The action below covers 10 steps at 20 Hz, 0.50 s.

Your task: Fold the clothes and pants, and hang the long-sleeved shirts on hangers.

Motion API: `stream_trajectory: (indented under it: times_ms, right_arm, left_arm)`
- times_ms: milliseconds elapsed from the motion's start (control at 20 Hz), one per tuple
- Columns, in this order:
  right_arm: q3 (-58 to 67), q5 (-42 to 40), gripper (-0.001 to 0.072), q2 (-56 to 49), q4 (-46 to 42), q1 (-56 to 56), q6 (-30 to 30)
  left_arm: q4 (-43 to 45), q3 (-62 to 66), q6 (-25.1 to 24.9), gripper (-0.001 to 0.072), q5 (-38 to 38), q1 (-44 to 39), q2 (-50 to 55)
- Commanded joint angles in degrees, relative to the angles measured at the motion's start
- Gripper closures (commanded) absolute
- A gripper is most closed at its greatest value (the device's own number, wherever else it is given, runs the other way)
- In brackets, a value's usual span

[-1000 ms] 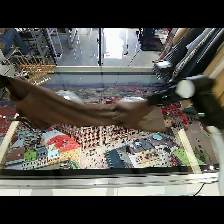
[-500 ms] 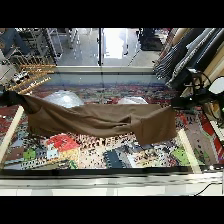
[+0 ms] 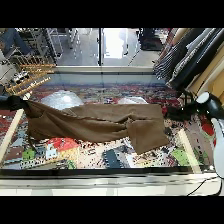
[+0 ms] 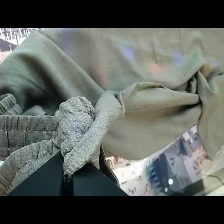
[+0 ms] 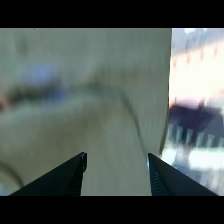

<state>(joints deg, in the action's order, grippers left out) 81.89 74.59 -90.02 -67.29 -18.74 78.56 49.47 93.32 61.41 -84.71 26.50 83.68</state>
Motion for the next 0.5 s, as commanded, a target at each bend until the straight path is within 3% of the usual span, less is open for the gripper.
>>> stream_trajectory:
  times_ms: [0, 100, 200, 450]
  right_arm:
    - [-17.09, 5.29, 0.0279, 8.76, 8.74, -3.43, -7.5]
    - [-29.46, 5.68, 0.0294, 15.8, 13.46, -1.36, -9.92]
    - [-38.45, 1.01, 0.0336, 20.15, 16.09, 3.19, -11.91]
    - [-42.38, -19.52, 0.0349, 20.68, 7.28, 23.41, -12.44]
  left_arm:
    - [0.22, -0.02, 1.42, 0.0696, -0.61, -0.09, 0.13]
    - [0.22, -0.02, 1.42, 0.0696, -0.61, -0.07, 0.13]
    - [0.2, -0.02, 1.42, 0.0696, -0.61, -0.09, 0.13]
    - [0.2, -0.02, 1.42, 0.0695, -0.66, -0.07, 0.13]
